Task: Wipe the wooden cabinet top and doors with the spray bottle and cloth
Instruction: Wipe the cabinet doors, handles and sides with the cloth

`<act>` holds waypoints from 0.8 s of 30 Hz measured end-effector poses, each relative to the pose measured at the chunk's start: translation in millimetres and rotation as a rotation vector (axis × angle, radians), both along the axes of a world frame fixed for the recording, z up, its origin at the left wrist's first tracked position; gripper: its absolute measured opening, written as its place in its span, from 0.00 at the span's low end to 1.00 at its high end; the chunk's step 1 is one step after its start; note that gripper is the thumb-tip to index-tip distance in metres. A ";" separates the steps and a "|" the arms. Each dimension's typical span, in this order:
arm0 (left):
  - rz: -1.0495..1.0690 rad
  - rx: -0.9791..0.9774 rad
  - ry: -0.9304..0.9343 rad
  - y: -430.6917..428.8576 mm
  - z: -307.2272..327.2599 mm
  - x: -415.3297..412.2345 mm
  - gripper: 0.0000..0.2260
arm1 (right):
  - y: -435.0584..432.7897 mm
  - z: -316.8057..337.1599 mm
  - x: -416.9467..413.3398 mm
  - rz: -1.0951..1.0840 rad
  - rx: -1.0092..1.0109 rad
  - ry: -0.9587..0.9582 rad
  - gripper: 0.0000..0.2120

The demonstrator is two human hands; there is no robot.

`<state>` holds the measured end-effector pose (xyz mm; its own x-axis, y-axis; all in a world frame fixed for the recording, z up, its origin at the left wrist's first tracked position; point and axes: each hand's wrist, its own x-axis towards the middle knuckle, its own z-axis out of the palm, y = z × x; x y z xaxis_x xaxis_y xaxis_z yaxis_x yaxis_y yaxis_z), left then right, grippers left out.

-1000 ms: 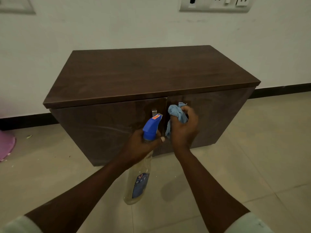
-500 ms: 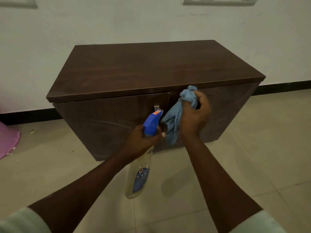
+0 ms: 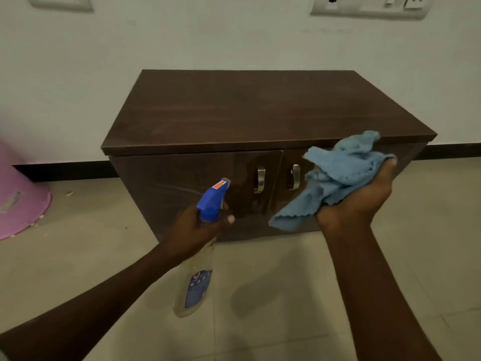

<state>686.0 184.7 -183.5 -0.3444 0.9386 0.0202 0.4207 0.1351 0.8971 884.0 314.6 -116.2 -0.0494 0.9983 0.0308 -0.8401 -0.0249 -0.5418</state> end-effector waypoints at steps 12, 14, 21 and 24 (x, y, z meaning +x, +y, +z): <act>0.328 0.064 0.018 -59.6 16.9 -68.9 0.06 | -36.3 -18.2 -60.9 0.030 -0.143 -0.082 0.18; 0.351 0.051 0.075 -64.0 18.2 -76.0 0.07 | -36.5 -22.2 -65.4 0.010 -0.163 -0.107 0.17; 0.296 -0.085 0.117 -70.2 -13.8 -72.1 0.08 | -32.6 -28.2 -63.4 -0.012 -0.129 -0.146 0.15; 0.245 -0.167 0.133 -75.7 -37.1 -65.4 0.09 | -30.4 -30.3 -58.6 -0.028 -0.131 -0.177 0.13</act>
<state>620.7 109.0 -220.5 -0.5652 0.8222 -0.0675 0.4697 0.3879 0.7930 825.4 284.3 -146.5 -0.0149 0.9943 -0.1058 -0.7338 -0.0828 -0.6743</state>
